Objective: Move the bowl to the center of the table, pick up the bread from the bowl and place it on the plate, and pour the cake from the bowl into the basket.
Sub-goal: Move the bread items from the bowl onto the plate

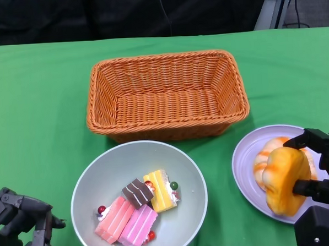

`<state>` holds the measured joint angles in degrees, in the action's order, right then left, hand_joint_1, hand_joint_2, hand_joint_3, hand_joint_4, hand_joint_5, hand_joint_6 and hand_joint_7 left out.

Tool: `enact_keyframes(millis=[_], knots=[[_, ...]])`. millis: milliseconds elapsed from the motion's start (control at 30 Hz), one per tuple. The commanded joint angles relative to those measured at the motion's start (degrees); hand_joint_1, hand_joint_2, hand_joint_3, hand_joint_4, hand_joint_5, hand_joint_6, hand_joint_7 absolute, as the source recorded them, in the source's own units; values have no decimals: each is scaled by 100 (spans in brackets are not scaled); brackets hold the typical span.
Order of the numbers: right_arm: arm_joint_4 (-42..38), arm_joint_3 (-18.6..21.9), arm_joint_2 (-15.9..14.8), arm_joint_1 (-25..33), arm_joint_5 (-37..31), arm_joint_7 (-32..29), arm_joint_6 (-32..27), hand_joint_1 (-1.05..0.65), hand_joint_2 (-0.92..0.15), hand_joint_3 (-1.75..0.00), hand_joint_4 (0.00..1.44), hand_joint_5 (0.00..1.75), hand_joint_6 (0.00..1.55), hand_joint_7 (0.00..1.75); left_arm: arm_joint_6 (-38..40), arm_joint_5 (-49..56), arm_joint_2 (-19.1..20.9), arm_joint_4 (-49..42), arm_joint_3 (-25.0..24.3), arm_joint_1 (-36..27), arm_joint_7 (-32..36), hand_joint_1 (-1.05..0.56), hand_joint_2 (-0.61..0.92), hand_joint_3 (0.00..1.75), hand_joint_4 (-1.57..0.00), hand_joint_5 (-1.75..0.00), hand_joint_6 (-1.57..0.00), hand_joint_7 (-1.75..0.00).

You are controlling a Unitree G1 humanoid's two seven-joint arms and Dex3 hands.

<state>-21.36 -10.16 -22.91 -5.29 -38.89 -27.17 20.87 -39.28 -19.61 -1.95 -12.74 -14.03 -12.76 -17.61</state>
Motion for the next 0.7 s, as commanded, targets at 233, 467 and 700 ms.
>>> enact_keyframes(millis=[233,467,700], knots=[[-181,33,-16,-168,52,-146,146,-26,-79,-1,79,145,67,123,13,90,77,69,-44,-80,56,4,65,97,-76,-148,-75,-127],[-272,8,-30,-234,110,40,105,-25,-85,-1,79,130,67,108,-69,66,94,23,-50,-80,-6,2,64,99,-76,-148,-74,-127],[-246,-61,-21,-295,-96,78,-295,-33,-86,0,72,120,80,48,-4,-12,113,48,-40,-85,-39,2,65,97,-76,-148,-74,-128]])
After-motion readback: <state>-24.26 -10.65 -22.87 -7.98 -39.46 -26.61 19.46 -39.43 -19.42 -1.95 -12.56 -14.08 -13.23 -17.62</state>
